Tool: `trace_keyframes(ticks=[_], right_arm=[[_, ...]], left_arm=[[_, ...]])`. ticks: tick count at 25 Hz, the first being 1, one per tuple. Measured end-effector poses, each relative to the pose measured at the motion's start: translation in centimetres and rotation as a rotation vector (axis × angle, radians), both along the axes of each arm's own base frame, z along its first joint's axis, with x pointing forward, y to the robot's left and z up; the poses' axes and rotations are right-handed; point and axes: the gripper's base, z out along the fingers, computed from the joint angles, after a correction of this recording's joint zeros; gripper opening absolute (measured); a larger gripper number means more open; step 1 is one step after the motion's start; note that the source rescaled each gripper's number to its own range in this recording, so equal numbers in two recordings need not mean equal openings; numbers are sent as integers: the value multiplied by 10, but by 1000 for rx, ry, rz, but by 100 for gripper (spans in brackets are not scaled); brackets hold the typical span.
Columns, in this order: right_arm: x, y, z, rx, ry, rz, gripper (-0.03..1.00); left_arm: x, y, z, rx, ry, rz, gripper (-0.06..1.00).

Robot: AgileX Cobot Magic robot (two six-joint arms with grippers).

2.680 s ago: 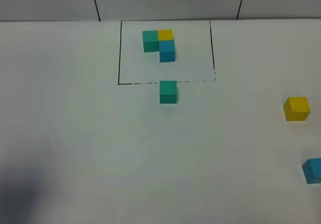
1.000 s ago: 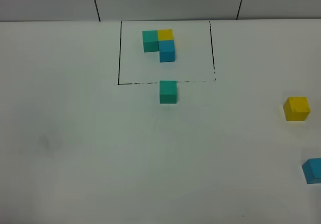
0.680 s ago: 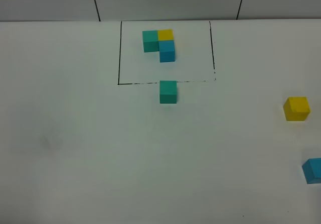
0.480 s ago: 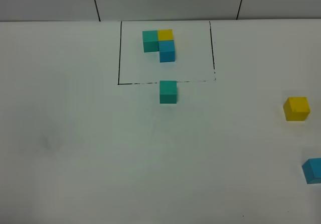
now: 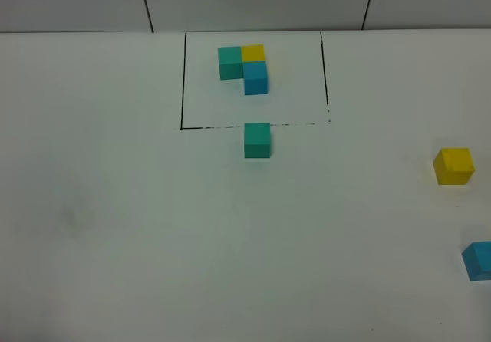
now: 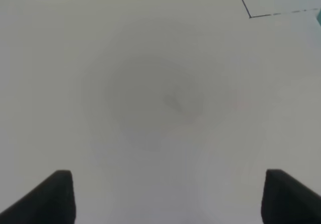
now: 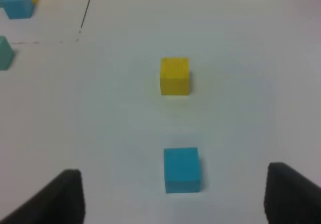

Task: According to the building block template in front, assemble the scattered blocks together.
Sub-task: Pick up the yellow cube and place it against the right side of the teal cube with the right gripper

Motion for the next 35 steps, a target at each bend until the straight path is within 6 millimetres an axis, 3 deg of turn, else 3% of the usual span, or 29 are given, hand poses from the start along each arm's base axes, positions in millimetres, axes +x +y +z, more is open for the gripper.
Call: trace_keyframes(ticks=[35], right_arm=[[0, 0, 0, 1, 0, 0, 51]], left_arm=[[0, 0, 0, -6, 0, 5, 83]])
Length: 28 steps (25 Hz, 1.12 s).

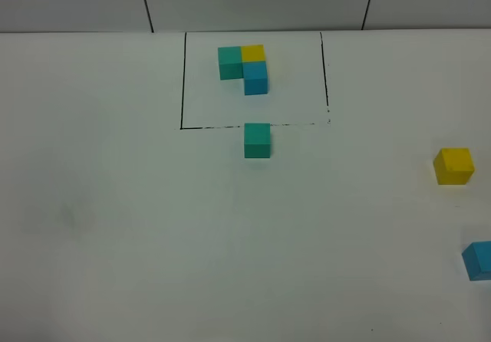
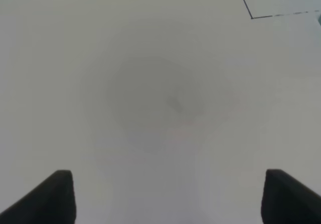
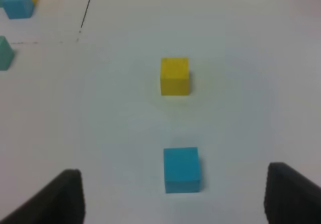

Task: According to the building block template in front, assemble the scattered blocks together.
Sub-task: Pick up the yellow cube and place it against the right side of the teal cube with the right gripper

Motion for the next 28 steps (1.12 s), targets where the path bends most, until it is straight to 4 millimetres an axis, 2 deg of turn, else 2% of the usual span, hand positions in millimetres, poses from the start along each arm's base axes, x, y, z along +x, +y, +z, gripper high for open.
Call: trace_keyframes(ticks=[19, 23, 26, 28], right_arm=[[3, -1, 0, 7, 18, -12, 51], [25, -3, 2, -4, 156, -41, 59], [54, -3, 8, -19, 261, -48, 75], [80, -3, 11, -24, 326, -45, 85]], left_arm=[[0, 0, 0, 0, 0, 0, 82], [0, 0, 0, 0, 0, 0, 82], [0, 0, 0, 0, 0, 0, 82], [0, 0, 0, 0, 0, 0, 82]])
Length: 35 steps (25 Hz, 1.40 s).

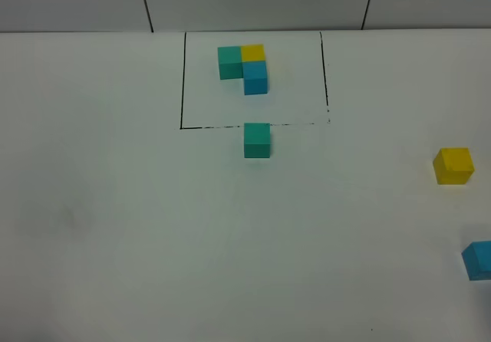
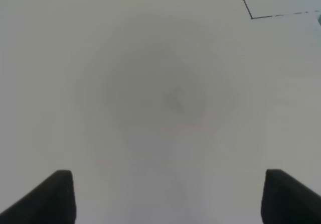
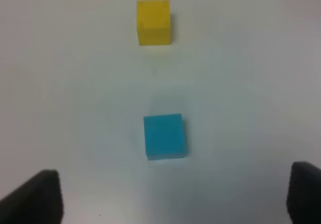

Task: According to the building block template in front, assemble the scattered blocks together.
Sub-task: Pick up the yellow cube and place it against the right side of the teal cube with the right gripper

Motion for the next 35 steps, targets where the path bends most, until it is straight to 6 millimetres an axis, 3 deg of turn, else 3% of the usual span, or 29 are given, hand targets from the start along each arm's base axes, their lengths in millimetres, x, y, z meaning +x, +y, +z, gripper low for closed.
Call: trace_keyframes(ticks=[2, 5, 11, 18, 23, 31, 35], right_arm=[[28, 1, 3, -1, 50, 3, 94], [75, 2, -3, -2, 141, 7, 99], [166, 3, -39, -3, 316, 13, 100], [241, 4, -89, -7, 469, 20, 92], [265, 5, -119, -13, 538, 31, 86], [274, 8, -145, 34, 558, 52, 79], [275, -1, -157, 44, 590, 30, 74]], left_arm=[[0, 0, 0, 0, 0, 0, 82], [0, 0, 0, 0, 0, 0, 82], [0, 0, 0, 0, 0, 0, 82], [0, 0, 0, 0, 0, 0, 82], [0, 0, 0, 0, 0, 0, 82], [0, 0, 0, 0, 0, 0, 82], [0, 0, 0, 1, 0, 0, 82]])
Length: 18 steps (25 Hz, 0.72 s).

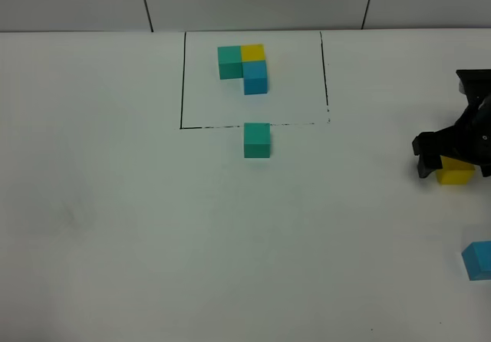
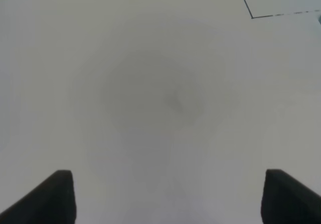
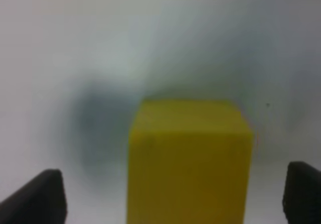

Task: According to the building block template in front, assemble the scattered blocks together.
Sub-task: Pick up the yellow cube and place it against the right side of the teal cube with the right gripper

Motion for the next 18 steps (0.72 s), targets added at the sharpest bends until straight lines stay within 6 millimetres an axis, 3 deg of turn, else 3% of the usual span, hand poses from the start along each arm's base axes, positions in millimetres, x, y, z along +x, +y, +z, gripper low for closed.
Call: trace_keyframes(ticks=[6, 10, 14, 16, 18], right_arm=[[0, -6, -4, -1, 9, -13, 66], [1, -8, -4, -3, 2, -17, 53], [1, -9, -9, -3, 10, -18, 25], [1, -9, -12, -3, 18, -18, 0], [2, -9, -12, -3, 16, -15, 0]], left_arm=[[0, 0, 0, 0, 0, 0, 82], [0, 0, 0, 0, 0, 0, 82], [0, 0, 0, 0, 0, 0, 82], [0, 0, 0, 0, 0, 0, 82], [0, 0, 0, 0, 0, 0, 82]])
